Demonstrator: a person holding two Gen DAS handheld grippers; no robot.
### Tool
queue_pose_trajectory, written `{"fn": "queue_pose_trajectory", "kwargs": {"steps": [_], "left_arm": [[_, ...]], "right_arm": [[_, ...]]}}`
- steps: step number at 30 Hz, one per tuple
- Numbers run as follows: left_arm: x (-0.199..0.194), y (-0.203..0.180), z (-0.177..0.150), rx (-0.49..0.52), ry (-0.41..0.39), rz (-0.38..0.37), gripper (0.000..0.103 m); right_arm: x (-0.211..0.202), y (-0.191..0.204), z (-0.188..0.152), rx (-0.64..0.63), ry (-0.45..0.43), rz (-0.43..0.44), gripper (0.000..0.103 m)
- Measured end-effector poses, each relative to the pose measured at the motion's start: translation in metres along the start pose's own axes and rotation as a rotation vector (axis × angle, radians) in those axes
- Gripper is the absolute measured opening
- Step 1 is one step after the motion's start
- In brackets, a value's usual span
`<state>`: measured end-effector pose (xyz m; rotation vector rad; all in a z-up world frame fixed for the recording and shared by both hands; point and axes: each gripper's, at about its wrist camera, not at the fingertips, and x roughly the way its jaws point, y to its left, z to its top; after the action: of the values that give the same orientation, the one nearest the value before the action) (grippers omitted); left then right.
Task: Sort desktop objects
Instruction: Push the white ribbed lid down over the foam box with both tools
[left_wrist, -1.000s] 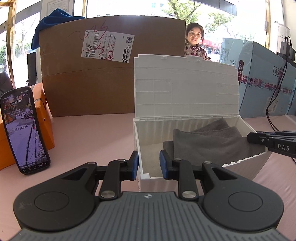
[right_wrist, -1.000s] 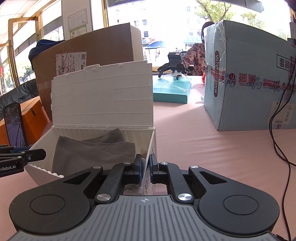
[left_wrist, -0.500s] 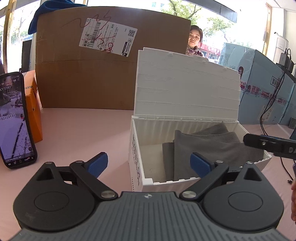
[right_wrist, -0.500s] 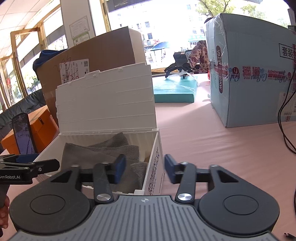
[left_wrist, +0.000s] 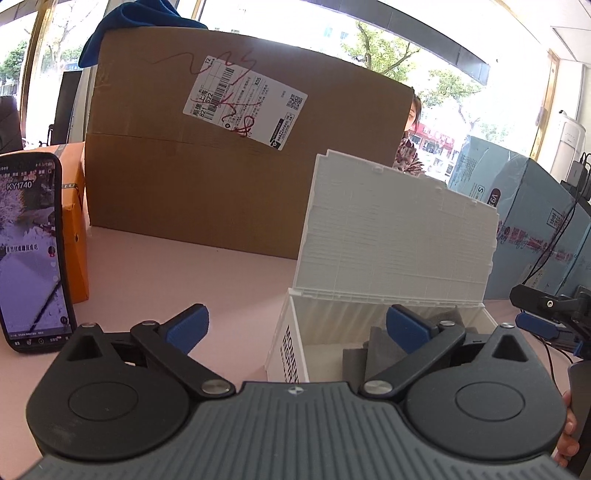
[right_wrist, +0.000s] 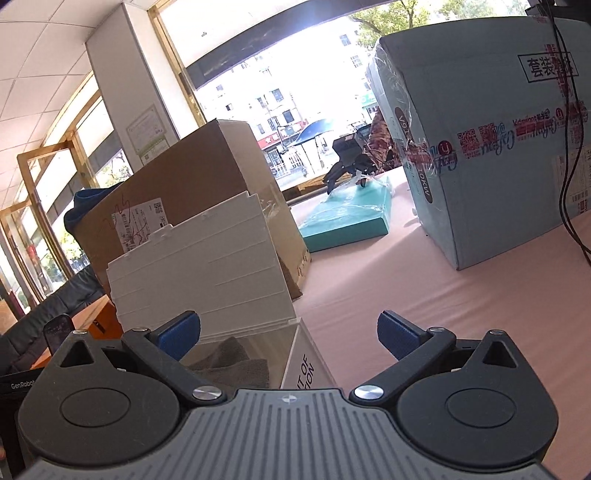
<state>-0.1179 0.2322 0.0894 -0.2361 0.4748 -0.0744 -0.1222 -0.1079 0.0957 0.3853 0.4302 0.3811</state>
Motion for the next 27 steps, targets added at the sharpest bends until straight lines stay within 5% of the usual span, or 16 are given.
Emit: {"fn": "queue_pose_trajectory", "kwargs": {"steps": [14,21,24,27], "left_arm": [[0.011,0.008,0.056,-0.036,-0.065,-0.036,0.103],[0.024,0.002,0.064,-0.046,-0.037,-0.162,0.103],[0.027,0.000,0.059,-0.012,-0.014,-0.286,0.103],[0.026,-0.008,0.054,0.074,-0.028,-0.294,0.103]], "right_arm": [[0.016,-0.037,0.043,0.292,-0.026,0.085,0.103],[0.026,-0.014,0.067,0.214,-0.037,0.194,0.103],[0.028,-0.002,0.067,0.141,-0.039,0.236,0.102],[0.028,0.006,0.064,0.067,-0.043,0.270,0.100]]}}
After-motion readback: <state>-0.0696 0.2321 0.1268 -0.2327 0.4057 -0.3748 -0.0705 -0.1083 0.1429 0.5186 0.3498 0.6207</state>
